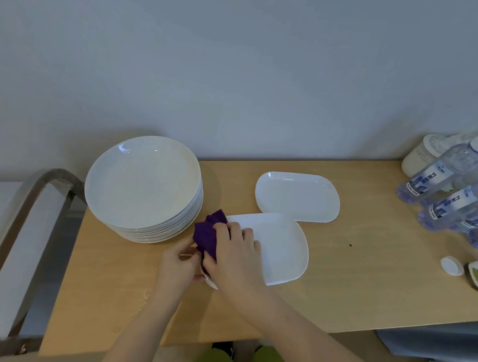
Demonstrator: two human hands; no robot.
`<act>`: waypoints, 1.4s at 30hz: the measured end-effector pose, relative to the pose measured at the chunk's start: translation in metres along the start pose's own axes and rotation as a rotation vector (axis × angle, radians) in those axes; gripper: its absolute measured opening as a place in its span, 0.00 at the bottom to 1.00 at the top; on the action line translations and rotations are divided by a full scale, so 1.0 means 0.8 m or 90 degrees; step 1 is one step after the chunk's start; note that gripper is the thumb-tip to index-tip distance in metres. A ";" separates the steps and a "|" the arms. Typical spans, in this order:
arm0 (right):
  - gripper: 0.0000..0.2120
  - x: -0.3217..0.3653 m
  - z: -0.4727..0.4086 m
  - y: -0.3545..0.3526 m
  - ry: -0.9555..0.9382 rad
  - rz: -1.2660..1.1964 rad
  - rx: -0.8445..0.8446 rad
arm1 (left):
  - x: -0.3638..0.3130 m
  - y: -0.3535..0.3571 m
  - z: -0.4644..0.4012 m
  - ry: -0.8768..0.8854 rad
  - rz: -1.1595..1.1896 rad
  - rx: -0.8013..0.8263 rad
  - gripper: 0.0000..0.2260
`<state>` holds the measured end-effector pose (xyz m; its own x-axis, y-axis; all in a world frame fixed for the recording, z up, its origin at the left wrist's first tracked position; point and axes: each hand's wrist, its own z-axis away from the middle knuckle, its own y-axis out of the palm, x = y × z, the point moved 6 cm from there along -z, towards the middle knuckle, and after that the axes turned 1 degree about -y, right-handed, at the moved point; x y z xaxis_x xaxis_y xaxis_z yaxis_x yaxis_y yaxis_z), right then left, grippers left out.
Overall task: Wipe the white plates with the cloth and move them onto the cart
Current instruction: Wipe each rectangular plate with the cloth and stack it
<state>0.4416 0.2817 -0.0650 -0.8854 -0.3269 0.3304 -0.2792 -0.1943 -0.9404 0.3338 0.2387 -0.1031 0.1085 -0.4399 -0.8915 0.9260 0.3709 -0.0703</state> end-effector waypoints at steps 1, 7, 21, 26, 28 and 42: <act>0.23 -0.006 0.003 -0.001 -0.003 0.016 0.011 | 0.001 -0.001 0.001 0.002 0.008 -0.012 0.24; 0.24 -0.088 0.026 -0.022 0.107 0.068 0.022 | -0.001 0.002 0.005 0.002 0.046 -0.032 0.21; 0.25 -0.095 -0.032 -0.032 0.079 0.038 -0.078 | -0.010 0.007 0.009 0.041 -0.010 -0.043 0.29; 0.24 -0.035 -0.039 -0.011 -0.060 0.000 -0.006 | -0.010 0.009 0.009 0.048 -0.020 -0.027 0.28; 0.25 -0.013 -0.037 -0.004 -0.106 0.004 0.012 | -0.008 0.009 0.008 0.041 -0.015 -0.032 0.26; 0.17 -0.127 -0.025 -0.057 0.027 0.142 0.030 | -0.001 0.006 0.009 -0.003 -0.006 -0.082 0.17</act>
<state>0.5372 0.3423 -0.0570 -0.9383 -0.3281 0.1095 -0.0573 -0.1646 -0.9847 0.3410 0.2352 -0.0994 0.1013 -0.4472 -0.8887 0.8733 0.4679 -0.1359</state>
